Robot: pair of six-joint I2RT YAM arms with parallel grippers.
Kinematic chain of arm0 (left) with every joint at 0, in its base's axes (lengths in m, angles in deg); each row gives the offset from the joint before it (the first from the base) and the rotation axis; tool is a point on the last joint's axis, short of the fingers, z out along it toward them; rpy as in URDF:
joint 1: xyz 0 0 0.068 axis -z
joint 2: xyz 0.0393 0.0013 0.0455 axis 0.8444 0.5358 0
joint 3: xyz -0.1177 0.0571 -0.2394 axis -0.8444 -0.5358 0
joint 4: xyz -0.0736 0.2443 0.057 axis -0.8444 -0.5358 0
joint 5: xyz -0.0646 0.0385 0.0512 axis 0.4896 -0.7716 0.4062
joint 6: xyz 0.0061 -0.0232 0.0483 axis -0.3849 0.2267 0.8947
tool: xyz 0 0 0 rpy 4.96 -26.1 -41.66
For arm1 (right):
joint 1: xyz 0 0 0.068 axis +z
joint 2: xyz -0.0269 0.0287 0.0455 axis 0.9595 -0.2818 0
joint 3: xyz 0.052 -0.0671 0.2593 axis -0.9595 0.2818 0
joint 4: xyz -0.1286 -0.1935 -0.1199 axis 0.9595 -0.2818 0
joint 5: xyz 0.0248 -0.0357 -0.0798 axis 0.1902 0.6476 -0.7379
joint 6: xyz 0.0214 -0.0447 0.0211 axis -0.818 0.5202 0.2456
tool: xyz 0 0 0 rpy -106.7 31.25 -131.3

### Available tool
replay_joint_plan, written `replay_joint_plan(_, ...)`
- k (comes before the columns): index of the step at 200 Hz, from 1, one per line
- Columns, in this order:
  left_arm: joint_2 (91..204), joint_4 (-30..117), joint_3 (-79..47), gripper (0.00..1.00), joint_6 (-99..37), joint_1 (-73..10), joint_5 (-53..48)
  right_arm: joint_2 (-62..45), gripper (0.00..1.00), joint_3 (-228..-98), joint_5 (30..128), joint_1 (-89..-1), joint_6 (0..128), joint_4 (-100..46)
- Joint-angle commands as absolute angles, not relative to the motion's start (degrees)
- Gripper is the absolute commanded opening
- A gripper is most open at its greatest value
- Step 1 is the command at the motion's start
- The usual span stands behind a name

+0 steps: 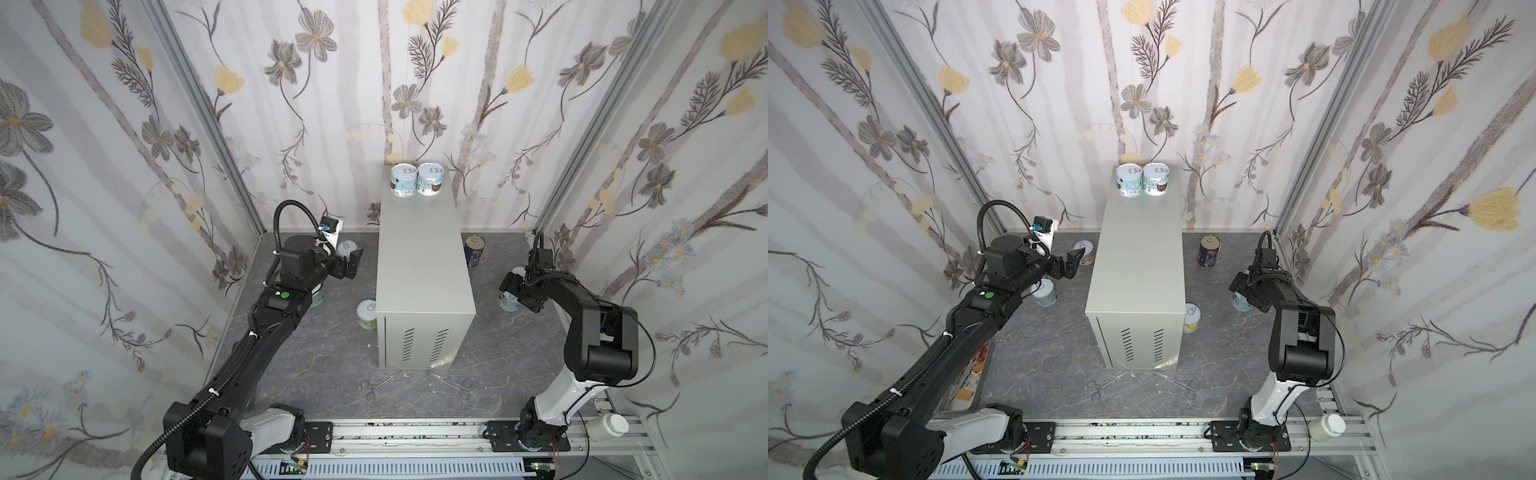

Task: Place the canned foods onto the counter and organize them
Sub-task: 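Lower the right gripper onto a white-lidded can on the floor, then lift the grasped can with the right gripper up to the cabinet top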

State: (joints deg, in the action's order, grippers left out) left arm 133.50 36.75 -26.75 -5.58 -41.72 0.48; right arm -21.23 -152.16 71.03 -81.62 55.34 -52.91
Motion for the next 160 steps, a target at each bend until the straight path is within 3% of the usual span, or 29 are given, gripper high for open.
replay_joint_plan(1, 132.9, 36.2, -26.6, 1.00, -6.2, -41.8, 0.5, -22.6, 0.92, -152.6, 70.4, -81.7, 56.8, -51.3)
replay_joint_plan(60, 132.8, 35.7, -27.0, 1.00, -6.3, -41.8, 0.1, -24.8, 0.82, -152.1, 70.0, -81.6, 58.7, -51.1)
replay_joint_plan(98, 132.9, 35.8, -27.2, 1.00, -6.2, -41.8, -0.3, -25.5, 0.64, -151.9, 70.2, -81.6, 60.6, -52.6)
replay_joint_plan(134, 133.3, 36.3, -26.5, 1.00, -5.3, -41.8, -1.2, -20.0, 0.52, -149.8, 71.5, -81.5, 61.1, -56.5)
replay_joint_plan(160, 134.2, 36.6, -25.7, 1.00, -4.4, -41.9, -1.5, -13.5, 0.49, -150.5, 72.4, -80.4, 61.4, -62.2)
